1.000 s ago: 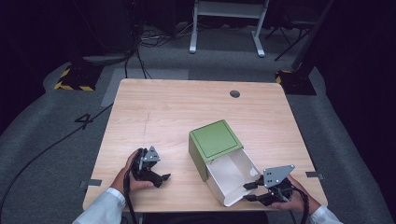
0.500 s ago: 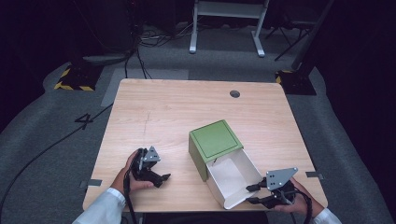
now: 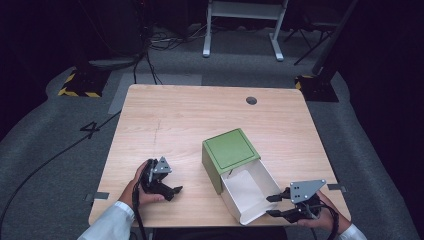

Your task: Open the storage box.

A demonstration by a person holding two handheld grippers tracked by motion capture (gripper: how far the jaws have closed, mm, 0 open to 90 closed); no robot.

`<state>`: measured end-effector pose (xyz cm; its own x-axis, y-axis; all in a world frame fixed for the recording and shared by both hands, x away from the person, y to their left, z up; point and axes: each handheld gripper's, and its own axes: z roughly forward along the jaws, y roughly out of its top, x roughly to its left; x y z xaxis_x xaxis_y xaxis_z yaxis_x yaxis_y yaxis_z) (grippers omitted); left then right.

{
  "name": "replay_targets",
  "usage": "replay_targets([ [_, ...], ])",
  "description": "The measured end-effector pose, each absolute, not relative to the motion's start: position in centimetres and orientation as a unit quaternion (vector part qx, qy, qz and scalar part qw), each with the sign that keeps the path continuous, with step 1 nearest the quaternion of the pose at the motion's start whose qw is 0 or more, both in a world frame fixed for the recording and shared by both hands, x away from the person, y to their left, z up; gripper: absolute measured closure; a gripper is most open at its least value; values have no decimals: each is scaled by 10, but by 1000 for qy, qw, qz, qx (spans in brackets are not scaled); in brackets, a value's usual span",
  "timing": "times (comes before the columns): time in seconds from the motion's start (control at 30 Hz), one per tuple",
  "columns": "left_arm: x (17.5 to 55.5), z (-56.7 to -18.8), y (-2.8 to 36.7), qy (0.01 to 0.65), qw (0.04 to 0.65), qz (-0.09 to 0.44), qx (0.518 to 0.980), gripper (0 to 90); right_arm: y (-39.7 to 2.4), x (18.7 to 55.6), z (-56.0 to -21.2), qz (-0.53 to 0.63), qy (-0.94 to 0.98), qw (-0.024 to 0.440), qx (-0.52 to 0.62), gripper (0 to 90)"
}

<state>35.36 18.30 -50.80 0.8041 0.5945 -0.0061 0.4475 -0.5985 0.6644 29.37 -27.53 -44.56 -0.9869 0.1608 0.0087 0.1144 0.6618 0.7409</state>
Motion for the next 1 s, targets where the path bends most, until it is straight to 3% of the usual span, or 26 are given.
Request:
replay_targets([
  [1.0,354,-508,183,293,339,109,887,5,-295,310,-392,450,879,116,105,426],
])
